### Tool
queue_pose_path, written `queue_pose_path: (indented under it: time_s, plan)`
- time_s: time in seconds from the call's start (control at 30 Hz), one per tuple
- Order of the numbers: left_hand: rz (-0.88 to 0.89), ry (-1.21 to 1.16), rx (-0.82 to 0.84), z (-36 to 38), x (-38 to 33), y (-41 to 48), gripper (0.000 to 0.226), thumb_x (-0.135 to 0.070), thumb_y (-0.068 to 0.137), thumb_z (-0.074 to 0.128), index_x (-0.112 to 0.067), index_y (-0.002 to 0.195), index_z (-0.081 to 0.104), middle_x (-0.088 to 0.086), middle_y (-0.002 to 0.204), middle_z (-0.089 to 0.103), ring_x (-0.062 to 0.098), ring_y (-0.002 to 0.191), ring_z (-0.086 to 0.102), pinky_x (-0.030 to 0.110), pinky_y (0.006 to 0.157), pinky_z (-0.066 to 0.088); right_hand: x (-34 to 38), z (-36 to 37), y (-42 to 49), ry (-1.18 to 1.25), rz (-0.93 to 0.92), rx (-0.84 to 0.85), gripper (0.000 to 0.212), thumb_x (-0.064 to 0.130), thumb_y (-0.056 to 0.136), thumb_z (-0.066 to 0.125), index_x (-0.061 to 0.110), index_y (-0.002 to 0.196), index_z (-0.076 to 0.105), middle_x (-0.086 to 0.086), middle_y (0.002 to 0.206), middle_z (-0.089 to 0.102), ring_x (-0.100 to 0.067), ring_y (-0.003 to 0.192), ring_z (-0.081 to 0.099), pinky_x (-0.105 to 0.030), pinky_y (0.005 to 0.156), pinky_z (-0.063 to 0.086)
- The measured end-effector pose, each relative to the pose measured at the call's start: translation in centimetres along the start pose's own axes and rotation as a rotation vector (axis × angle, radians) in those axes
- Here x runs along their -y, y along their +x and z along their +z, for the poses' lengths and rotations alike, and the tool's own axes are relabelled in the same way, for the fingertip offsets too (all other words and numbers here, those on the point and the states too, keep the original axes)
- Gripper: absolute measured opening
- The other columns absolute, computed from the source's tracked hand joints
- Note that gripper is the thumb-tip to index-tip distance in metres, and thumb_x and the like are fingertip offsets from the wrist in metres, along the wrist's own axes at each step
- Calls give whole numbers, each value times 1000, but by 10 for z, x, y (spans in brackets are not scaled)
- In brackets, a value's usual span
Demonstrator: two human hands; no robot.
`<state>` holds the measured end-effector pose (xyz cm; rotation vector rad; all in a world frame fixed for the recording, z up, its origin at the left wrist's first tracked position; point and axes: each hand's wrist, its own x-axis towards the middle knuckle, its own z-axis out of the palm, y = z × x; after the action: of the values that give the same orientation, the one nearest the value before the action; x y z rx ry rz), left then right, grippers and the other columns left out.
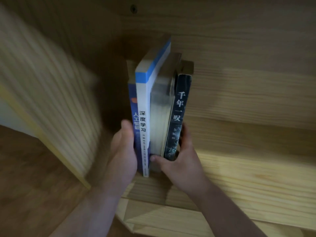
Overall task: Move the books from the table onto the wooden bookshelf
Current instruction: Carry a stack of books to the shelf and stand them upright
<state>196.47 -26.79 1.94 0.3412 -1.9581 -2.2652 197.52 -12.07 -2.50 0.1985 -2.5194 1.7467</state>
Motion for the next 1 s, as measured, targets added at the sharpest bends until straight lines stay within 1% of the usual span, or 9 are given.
queue_pose_path:
  time_s: [0.1, 0.17, 0.23, 0.33, 0.53, 0.63, 0.73, 0.87, 1.0]
  plan:
    - [196, 240, 145, -20, 13, -20, 26, -45, 83, 56, -51, 106, 65, -24, 93, 75, 0, 86, 70, 8, 64, 53, -2, -6, 7, -112, -60, 52, 110, 69, 61, 84, 42, 152, 28, 26, 132, 60, 1, 120, 60, -39, 100, 53]
    - [266, 490, 297, -31, 22, -28, 56, -55, 74, 61, -74, 122, 39, -38, 112, 66, -11, 98, 66, 7, 73, 51, -2, -9, 12, -234, -119, 83, 109, 86, 64, 68, 36, 153, 29, 27, 137, 52, -8, 126, 56, -45, 102, 52]
    - [235, 493, 298, -35, 18, -26, 60, -58, 72, 60, -81, 120, 31, -40, 115, 63, -9, 102, 66, 12, 80, 53, -1, -9, 19, -263, -104, 120, 117, 93, 62, 60, 35, 155, 18, 17, 143, 54, -12, 128, 57, -44, 102, 53]
    - [219, 453, 236, -38, 12, -14, 50, -39, 78, 62, -59, 122, 48, -30, 111, 69, -4, 99, 68, 29, 86, 56, 2, -4, 35, -261, -104, 189, 117, 94, 56, 62, 40, 147, 14, 5, 141, 57, -15, 124, 61, -40, 96, 56]
    - [210, 447, -9, -30, 9, 5, 34, -13, 91, 61, -34, 117, 53, -23, 86, 65, -29, 76, 54, -5, 62, 37, 6, 0, 64, -60, -80, 252, 89, 89, 54, 71, 69, 130, 28, 12, 143, 52, -9, 130, 57, -45, 104, 54]
    - [210, 453, -23, -23, 11, 7, 41, -12, 92, 60, -29, 129, 52, -27, 92, 58, -32, 73, 50, -6, 62, 35, 7, 0, 71, -51, -102, 260, 99, 89, 62, 65, 52, 146, 27, 4, 150, 49, -15, 137, 51, -49, 111, 47]
    - [215, 454, -31, -22, 12, 7, 44, -10, 92, 60, -27, 132, 51, -26, 96, 60, -22, 80, 56, -3, 67, 38, 5, 0, 72, -94, -133, 269, 111, 91, 67, 57, 33, 155, 23, 1, 154, 45, -12, 141, 46, -44, 114, 44]
    - [263, 456, -78, -26, 11, 8, 50, -7, 92, 60, -25, 137, 50, -12, 110, 66, 9, 100, 61, 22, 82, 44, 3, 2, 78, -181, -133, 262, 124, 101, 61, 39, 36, 162, 9, 4, 157, 35, 14, 127, 39, -1, 91, 41]
    - [268, 396, -153, -20, 19, 9, 48, -9, 94, 57, -25, 137, 45, -11, 109, 62, 12, 99, 58, 25, 87, 41, 3, 7, 84, -238, -112, 205, 128, 106, 54, 33, 39, 161, 9, -2, 152, 40, -8, 133, 37, -18, 101, 38]
